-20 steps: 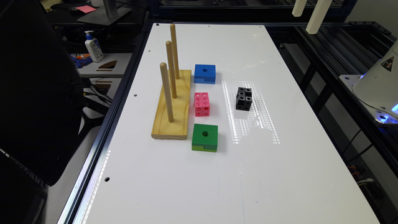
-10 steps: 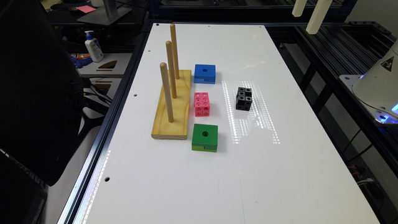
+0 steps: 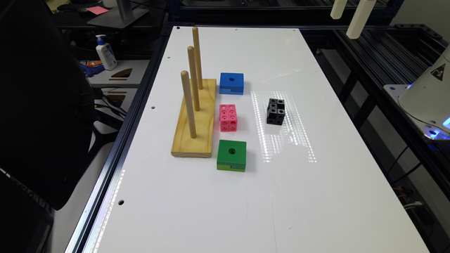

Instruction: Pick up pink block.

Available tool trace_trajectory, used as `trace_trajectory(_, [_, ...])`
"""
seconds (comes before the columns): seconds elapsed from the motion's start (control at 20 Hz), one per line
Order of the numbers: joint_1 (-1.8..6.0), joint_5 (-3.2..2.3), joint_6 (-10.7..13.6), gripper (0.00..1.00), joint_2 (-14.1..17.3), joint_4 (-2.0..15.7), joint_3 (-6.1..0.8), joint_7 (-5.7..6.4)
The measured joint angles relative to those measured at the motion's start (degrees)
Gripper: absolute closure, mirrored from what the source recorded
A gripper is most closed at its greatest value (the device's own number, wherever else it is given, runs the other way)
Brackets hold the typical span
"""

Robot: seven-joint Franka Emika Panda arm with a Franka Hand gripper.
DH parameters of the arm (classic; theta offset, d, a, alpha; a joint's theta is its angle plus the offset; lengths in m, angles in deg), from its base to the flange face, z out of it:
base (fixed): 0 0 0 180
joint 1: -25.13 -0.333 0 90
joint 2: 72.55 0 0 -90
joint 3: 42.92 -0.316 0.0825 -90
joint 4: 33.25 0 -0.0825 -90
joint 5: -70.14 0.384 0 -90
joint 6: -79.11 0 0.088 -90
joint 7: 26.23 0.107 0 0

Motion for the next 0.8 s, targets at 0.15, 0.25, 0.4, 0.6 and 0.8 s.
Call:
trace_trajectory(0.15, [0.00, 0.00, -0.53, 0.00, 0.06, 0.04, -0.02, 0.00])
trace_trajectory(0.25, [-0.01, 0.01, -1.11, 0.00, 0.11, 0.05, -0.04, 0.00])
trace_trajectory(0.4, [-0.03, 0.02, -1.60, 0.00, 0.19, 0.06, -0.08, 0.00])
trace_trajectory(0.6, [-0.04, 0.06, -2.15, 0.00, 0.33, 0.07, -0.21, 0.00])
trace_trajectory(0.8, [-0.04, 0.06, -2.53, 0.00, 0.49, 0.08, -0.31, 0.01])
